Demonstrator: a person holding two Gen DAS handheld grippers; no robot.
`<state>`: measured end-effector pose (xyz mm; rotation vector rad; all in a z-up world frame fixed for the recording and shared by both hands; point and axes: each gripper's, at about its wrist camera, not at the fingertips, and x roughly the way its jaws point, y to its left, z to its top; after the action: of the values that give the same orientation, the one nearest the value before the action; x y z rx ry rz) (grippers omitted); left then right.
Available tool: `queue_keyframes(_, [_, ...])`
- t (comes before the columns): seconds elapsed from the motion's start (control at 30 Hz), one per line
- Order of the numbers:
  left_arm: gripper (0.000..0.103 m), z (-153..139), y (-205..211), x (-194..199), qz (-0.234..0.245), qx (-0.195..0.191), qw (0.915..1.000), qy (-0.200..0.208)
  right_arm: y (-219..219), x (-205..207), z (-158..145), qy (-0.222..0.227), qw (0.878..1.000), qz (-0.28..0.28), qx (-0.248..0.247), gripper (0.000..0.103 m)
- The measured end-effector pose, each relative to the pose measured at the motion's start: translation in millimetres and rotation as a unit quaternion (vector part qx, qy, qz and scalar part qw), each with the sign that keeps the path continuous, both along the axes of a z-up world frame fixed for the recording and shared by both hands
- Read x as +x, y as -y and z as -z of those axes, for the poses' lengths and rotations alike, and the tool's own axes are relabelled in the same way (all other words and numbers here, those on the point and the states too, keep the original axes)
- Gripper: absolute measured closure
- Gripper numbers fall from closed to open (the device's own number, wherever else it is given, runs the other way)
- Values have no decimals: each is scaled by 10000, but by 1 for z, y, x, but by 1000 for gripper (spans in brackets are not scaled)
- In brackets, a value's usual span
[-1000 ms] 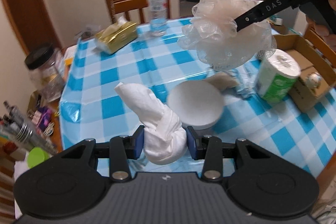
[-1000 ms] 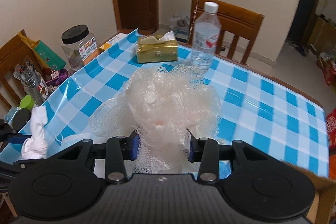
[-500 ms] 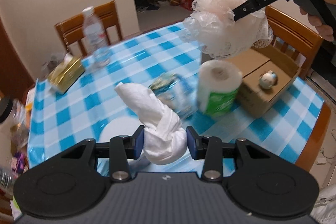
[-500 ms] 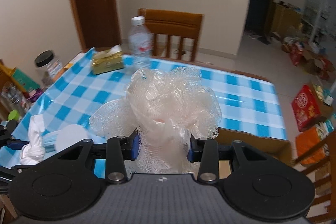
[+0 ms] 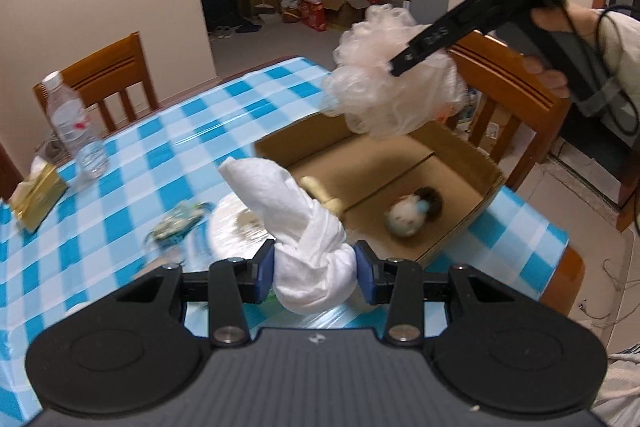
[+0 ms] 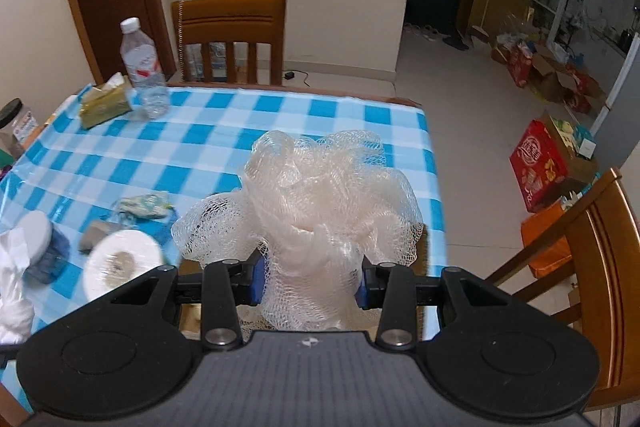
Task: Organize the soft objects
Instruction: 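Carry the bath puff into the box with the right gripper while the left drops the white cloth there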
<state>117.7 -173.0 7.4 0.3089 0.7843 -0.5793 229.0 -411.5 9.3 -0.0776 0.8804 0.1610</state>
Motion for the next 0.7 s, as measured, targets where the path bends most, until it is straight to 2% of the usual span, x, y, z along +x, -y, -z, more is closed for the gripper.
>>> queue_keyframes(0.17, [63, 7, 29, 4, 44, 15, 10000, -32, 25, 15, 16, -71, 10000, 1, 36, 57])
queue_keyframes(0.23, [63, 9, 37, 6, 48, 26, 10000, -64, 32, 21, 23, -105, 9999, -3, 86, 49])
queue_keyframes(0.27, [63, 10, 41, 7, 45, 38, 9999, -81, 35, 23, 27, -121, 9999, -3, 108, 38])
queue_keyframes(0.3, [63, 12, 44, 8, 46, 53, 9999, -92, 38, 26, 31, -140, 9998, -6, 125, 33])
queue_keyframes(0.43, [63, 17, 52, 11, 31, 122, 9998, -146, 45, 30, 43, -170, 9997, -17, 154, 32])
queue_keyframes(0.5, [63, 19, 54, 12, 31, 161, 9997, -163, 48, 30, 46, -204, 9995, 14, 255, 23])
queue_keyframes(0.7, [63, 26, 65, 18, 81, 228, 9995, -198, 55, 16, 41, -100, 9994, 21, 319, 7])
